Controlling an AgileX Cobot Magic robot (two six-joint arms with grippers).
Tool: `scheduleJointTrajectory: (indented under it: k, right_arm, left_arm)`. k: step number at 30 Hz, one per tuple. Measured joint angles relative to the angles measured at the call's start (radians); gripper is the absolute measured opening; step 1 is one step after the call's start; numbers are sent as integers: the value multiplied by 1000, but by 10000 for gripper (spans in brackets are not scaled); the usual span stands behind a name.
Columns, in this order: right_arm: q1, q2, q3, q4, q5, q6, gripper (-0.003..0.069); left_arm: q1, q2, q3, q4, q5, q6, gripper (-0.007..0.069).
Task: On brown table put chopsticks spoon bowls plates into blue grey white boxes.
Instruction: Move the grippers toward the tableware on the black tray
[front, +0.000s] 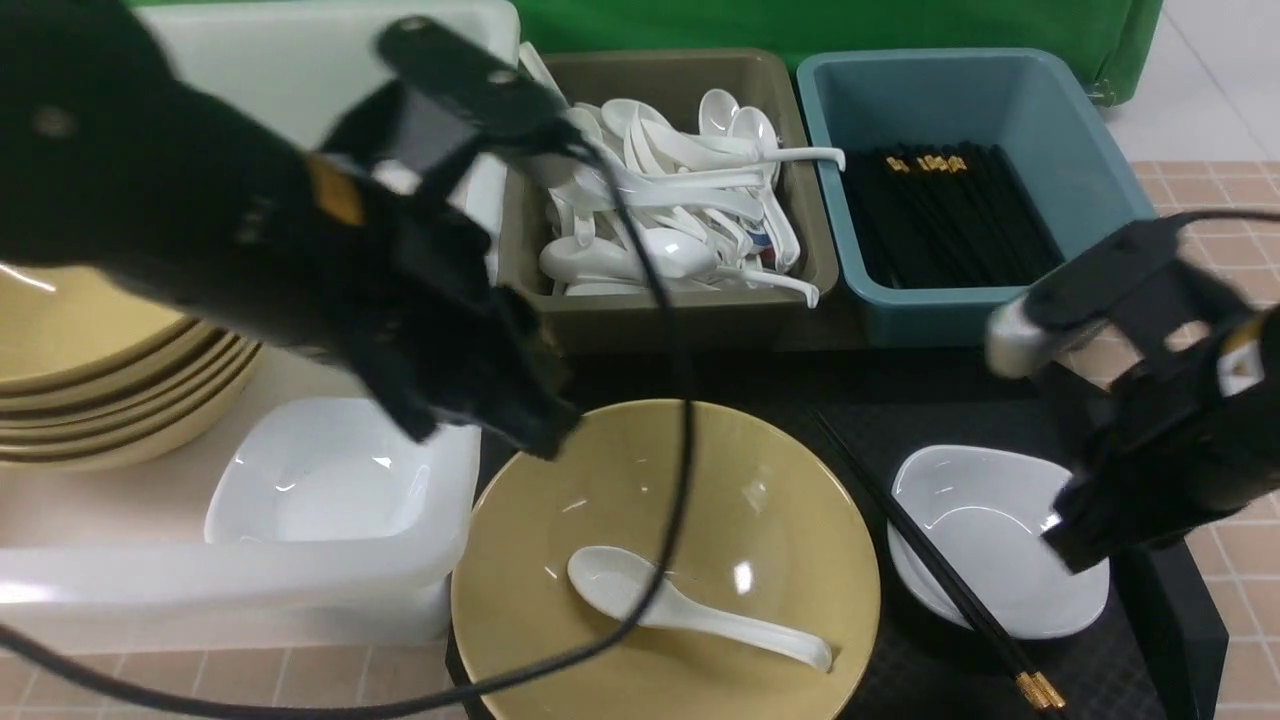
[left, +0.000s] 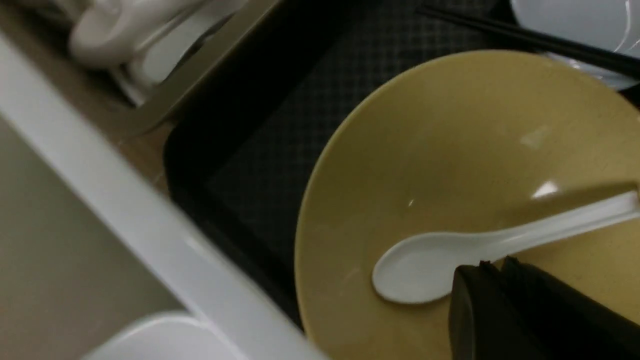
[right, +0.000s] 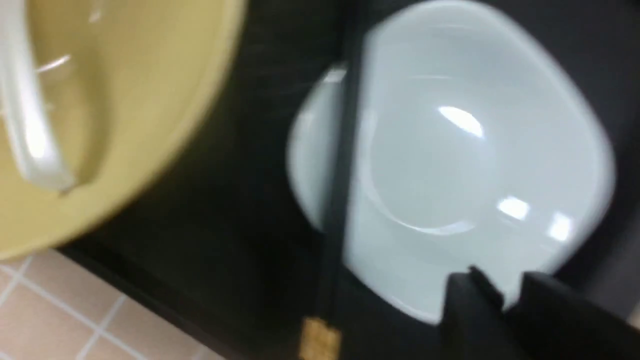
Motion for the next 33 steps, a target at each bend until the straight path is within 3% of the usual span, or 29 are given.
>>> scheduleJointTrajectory:
  k: [4,5,8,10,24,33]
  right_arm:
    - [46,74,-29,2,-35,1,367]
    - [55,107,-49,3,-49,3,437]
    - [58,162,-70,3,-62,8,526]
    - [58,197,-73,3,-64,9,548]
    - [58,309,-77,1,-121,23,542]
    - [58,318,-77,-5,-127,23,496]
  left_arm:
    - [-29,51,-1,-1,-8,1,1]
    - [-30,78,-1,-1,-1,11,1]
    - [-30,107,-1,12,25,21,1]
    - [-30,118,-1,23,38,24,1]
    - [-30,122,-2,40,27,26,1]
    - [-30,122,-3,40,25,26,1]
